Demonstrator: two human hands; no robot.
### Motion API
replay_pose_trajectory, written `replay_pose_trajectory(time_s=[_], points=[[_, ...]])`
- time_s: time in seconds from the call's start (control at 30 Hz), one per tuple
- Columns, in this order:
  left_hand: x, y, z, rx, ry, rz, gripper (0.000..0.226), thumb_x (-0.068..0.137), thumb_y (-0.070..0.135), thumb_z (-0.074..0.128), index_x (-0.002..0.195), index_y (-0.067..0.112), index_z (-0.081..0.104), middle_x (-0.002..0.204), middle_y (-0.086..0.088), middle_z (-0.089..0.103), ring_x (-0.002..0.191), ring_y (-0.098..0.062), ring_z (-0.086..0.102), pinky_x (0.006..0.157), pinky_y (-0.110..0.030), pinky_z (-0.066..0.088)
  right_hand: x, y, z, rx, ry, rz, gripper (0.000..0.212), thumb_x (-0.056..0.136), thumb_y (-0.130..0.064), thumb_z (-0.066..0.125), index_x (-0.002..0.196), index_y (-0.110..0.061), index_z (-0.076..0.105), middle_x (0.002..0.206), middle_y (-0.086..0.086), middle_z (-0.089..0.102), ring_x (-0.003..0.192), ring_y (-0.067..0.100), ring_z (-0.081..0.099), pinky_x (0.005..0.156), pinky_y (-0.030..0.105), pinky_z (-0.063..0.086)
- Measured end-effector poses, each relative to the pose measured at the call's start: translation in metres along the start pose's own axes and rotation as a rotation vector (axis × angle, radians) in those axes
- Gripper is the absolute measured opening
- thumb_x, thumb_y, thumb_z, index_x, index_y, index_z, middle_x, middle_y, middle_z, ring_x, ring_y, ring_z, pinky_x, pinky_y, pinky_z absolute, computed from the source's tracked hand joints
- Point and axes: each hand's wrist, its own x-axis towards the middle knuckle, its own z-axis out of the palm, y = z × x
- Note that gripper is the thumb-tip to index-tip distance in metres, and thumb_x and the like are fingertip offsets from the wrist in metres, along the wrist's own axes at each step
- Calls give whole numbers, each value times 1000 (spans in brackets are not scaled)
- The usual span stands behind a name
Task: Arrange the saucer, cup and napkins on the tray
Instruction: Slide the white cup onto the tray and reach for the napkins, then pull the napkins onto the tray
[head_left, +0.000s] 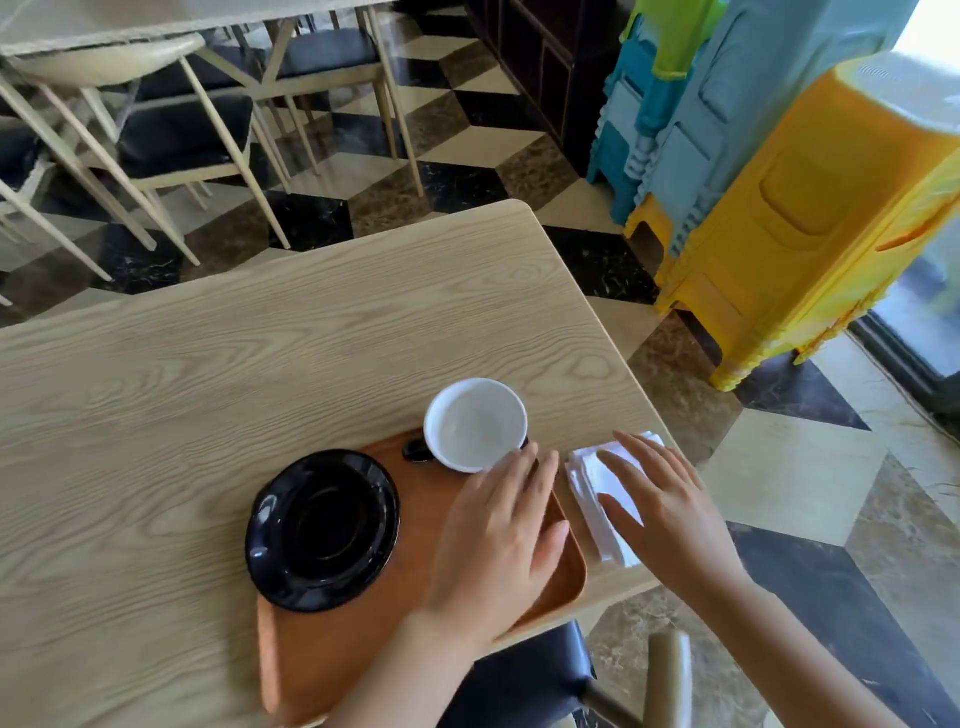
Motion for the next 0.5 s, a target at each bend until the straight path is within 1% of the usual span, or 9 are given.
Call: replay_pose_trajectory(time_s=[0.03,0.07,0.13,0.23,0.3,0.37,0.4,0.43,0.5], points=[[-2,13,11,3,-57,31,56,86,40,45,133,11,45,134,-12,54,120,-23,52,94,-37,48,-9,10,1,-16,-46,44,41,68,-20,79,106,-8,67,119,20,63,108,37,60,88,50,49],[-4,24,23,19,-118,49,58,85,43,44,135,14,42,137,-12,51,123,-23,50,95,-38,47,-16,19,3,-25,-97,84,47,64,-19,82,107,-7,67,121,21,62,109,38,59,87,50,50],[-7,38,41,57,-247,48,60,83,48,39,136,20,40,141,-13,46,127,-22,47,95,-41,47,-26,32,4,-24,-169,140,50,64,-21,82,109,-9,66,125,22,58,113,38,57,84,50,52],[-8,45,56,78,-372,38,58,82,50,33,131,24,48,140,-12,49,127,-20,47,94,-45,48,-34,42,3,4,-213,172,52,64,-23,82,111,-12,64,125,23,57,110,39,58,77,49,55],[-9,45,60,89,-420,47,55,82,50,32,126,24,54,138,-11,51,126,-20,48,94,-46,47,-35,44,2,41,-217,209,50,68,-22,79,115,-14,62,125,21,58,107,39,59,77,48,55],[-10,41,64,125,-440,71,54,82,49,33,125,25,54,139,-10,50,128,-19,46,96,-46,45,-33,44,4,130,-195,257,45,75,-17,73,118,-15,61,124,17,58,107,38,56,82,45,52],[-11,39,66,135,-449,82,54,82,49,34,126,25,53,139,-10,50,129,-19,45,97,-46,44,-31,43,4,189,-179,290,40,78,-14,69,118,-15,61,123,14,59,106,36,55,83,41,50],[-11,39,66,138,-456,89,54,82,49,35,127,24,52,140,-10,49,130,-19,43,98,-46,43,-28,41,2,247,-162,332,36,81,-10,65,116,-15,62,120,12,60,104,35,55,83,37,47],[-11,38,67,125,-470,88,54,83,49,35,127,24,51,141,-10,48,130,-19,43,98,-46,42,-20,38,-2,338,-144,394,31,83,-1,56,110,-13,66,113,11,65,97,33,57,78,35,46]])
